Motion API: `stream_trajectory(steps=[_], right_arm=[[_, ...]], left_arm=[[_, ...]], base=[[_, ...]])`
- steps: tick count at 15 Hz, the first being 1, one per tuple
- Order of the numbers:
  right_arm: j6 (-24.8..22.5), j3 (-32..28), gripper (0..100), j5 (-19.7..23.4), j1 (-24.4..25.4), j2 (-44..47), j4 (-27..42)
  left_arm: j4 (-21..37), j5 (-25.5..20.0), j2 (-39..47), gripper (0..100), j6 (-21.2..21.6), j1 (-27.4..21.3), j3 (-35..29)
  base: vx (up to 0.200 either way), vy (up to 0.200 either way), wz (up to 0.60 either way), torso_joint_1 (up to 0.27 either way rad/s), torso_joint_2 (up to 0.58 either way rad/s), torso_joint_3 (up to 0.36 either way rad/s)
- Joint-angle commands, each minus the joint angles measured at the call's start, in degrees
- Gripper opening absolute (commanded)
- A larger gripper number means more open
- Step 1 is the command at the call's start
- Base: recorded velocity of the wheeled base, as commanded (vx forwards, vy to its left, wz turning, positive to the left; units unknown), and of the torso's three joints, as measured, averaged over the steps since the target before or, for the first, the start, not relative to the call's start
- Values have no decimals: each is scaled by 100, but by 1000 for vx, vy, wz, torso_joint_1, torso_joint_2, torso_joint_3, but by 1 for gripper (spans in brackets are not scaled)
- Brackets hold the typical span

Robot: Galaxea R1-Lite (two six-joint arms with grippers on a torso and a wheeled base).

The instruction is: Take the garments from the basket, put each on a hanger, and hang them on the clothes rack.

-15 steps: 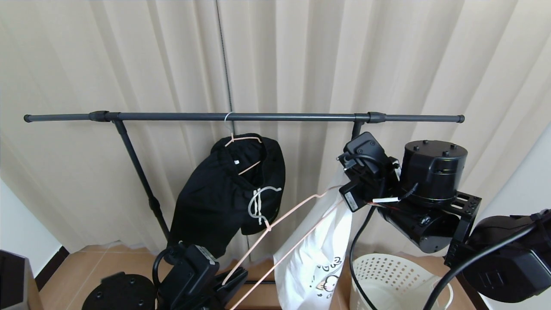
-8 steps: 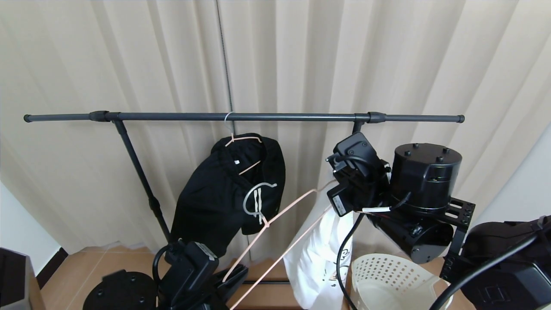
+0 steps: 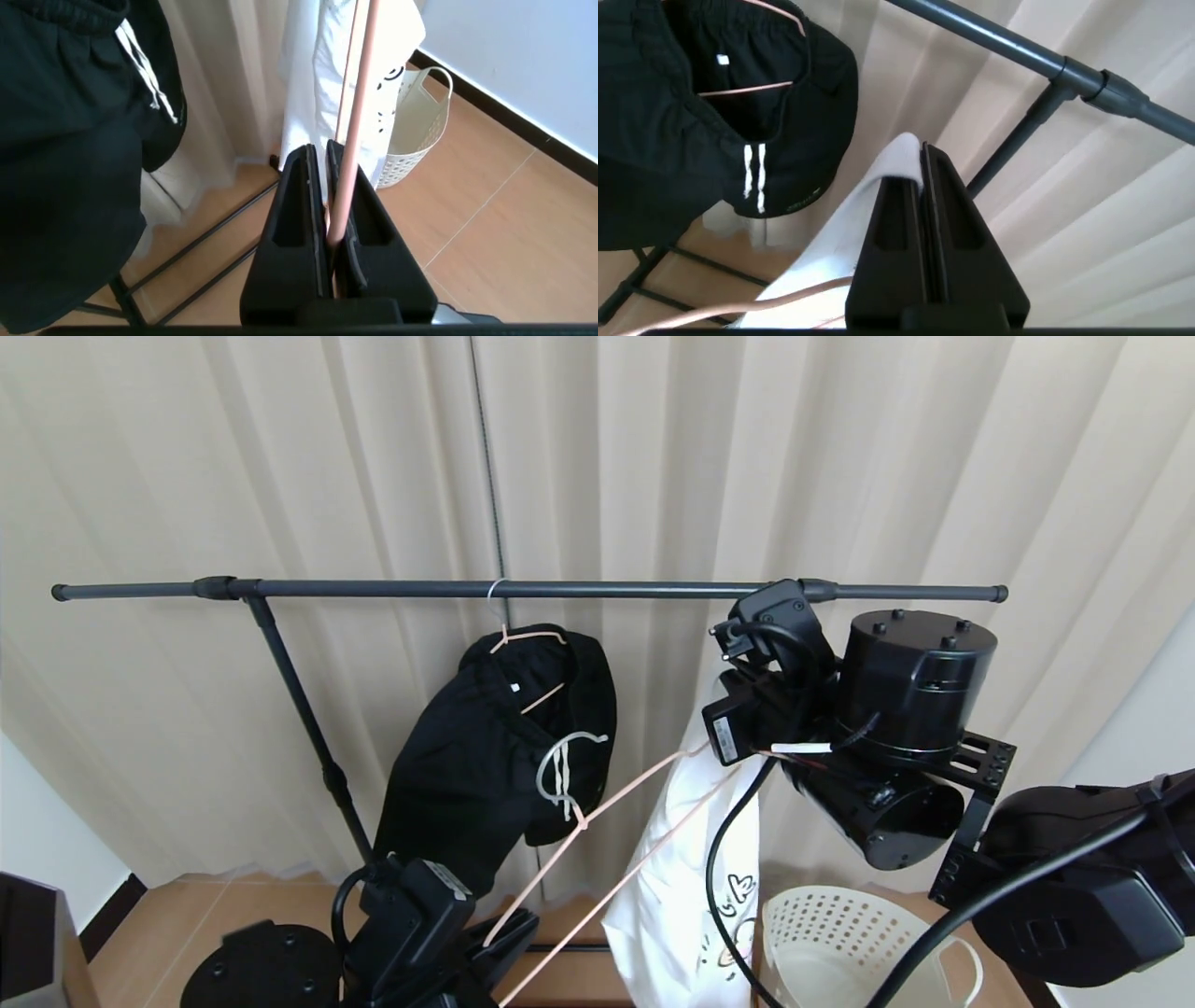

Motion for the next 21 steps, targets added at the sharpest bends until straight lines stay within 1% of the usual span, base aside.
stream_trajectory(steps=[1,2,4,7,9,12,19,21], right_arm=[[-3,14,0,-8,-2,22,-1],[-12,40,0,-8,16,22,-1],[-3,49,0,-8,33,40,-1],[5,75,0,-8,174,119,-9],[41,128,0,-16,446,163,-18],[120,128,0,-192,736,145,-18],[243,198,0,-201,1220,5,-27],[252,233,0,-271,1396,-13,-27]], left_arm=[[-8,33,-2,0,-7,45,-76],[-8,200,-2,0,-15,62,-111],[-8,340,-2,0,-59,80,-243],[-8,376,-11,0,-156,80,-313],[-8,367,-11,0,-156,89,-304],[-8,367,-2,0,-147,89,-278],[-8,367,15,0,-147,97,-287],[-8,367,15,0,-147,97,-260]], base=[[0,0,0,0,0,0],[0,0,0,0,0,0],[0,0,0,0,0,0],[0,0,0,0,0,0],[0,0,0,0,0,0],[0,0,0,0,0,0],[0,0,0,0,0,0],[0,0,0,0,0,0]])
